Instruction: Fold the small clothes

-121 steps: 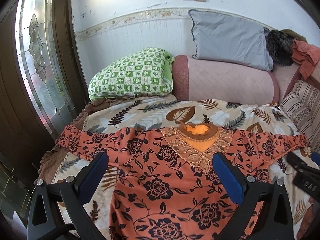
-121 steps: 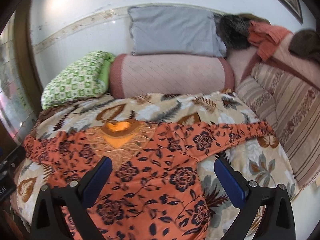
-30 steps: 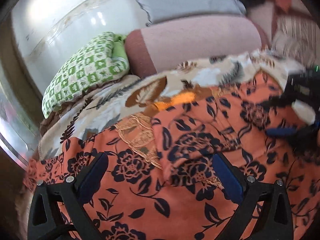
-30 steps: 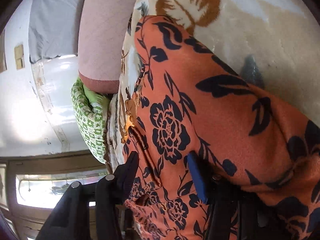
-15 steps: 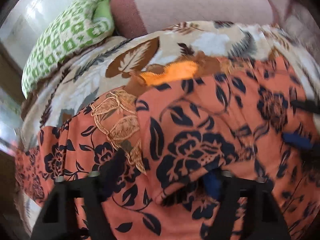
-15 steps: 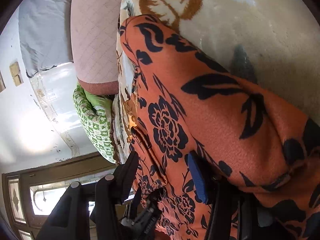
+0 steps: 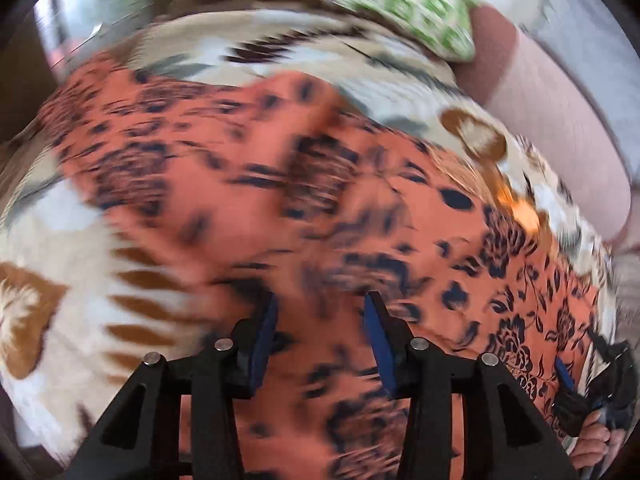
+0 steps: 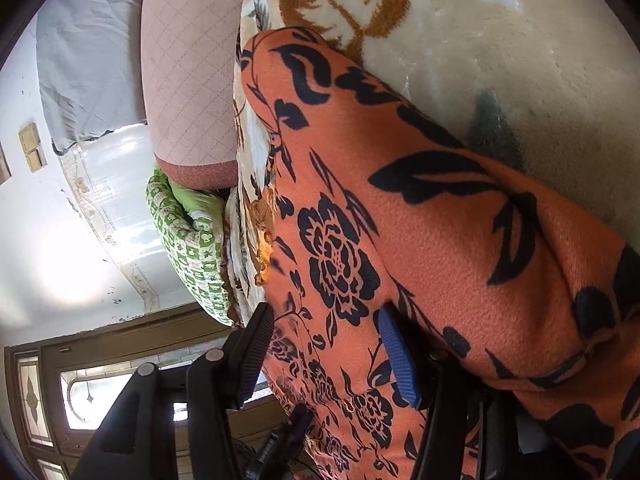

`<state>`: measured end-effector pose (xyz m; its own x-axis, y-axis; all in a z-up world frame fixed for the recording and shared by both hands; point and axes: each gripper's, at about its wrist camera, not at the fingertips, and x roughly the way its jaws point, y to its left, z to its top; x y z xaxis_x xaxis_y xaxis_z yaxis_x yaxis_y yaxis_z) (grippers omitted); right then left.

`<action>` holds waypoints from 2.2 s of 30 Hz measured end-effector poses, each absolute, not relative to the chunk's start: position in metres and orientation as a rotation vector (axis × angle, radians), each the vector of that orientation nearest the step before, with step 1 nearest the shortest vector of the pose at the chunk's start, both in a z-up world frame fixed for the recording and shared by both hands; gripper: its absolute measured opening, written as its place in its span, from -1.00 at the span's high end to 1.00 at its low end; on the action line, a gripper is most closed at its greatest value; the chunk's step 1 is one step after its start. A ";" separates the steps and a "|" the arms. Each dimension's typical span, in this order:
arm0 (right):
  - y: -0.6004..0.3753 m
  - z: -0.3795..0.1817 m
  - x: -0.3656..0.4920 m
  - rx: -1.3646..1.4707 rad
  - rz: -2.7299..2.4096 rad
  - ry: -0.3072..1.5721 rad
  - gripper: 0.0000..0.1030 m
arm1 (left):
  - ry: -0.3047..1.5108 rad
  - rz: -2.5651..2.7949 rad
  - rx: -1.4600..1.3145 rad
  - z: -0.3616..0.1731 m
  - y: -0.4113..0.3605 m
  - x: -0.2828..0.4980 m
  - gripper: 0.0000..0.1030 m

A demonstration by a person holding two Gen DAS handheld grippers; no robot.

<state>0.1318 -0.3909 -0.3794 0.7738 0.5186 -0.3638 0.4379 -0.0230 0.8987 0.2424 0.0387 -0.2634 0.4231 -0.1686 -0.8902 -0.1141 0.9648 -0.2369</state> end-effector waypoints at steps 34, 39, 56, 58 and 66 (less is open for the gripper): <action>-0.277 -0.334 0.207 1.103 0.325 0.917 -0.28 | 0.909 0.319 -0.974 -0.284 0.348 0.317 -0.22; -0.273 -0.336 0.208 1.077 0.333 0.905 -0.32 | 0.865 0.305 -1.023 -0.290 0.357 0.335 -0.22; -0.272 -0.332 0.209 1.060 0.349 0.902 -0.40 | 0.752 0.077 -0.562 -0.190 0.268 0.346 0.89; -0.277 -0.333 0.207 1.104 0.349 0.903 -0.40 | 0.727 -0.010 -0.497 -0.165 0.235 0.339 0.89; -0.298 -0.326 0.193 1.173 0.312 0.883 -0.40 | 0.750 -0.141 -0.224 -0.106 0.126 0.305 0.68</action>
<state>0.1931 -0.2980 -0.3261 0.6380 0.6353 -0.4351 0.2200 0.3911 0.8936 0.3046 0.1264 -0.1057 0.7235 -0.2060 -0.6588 0.0467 0.9668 -0.2511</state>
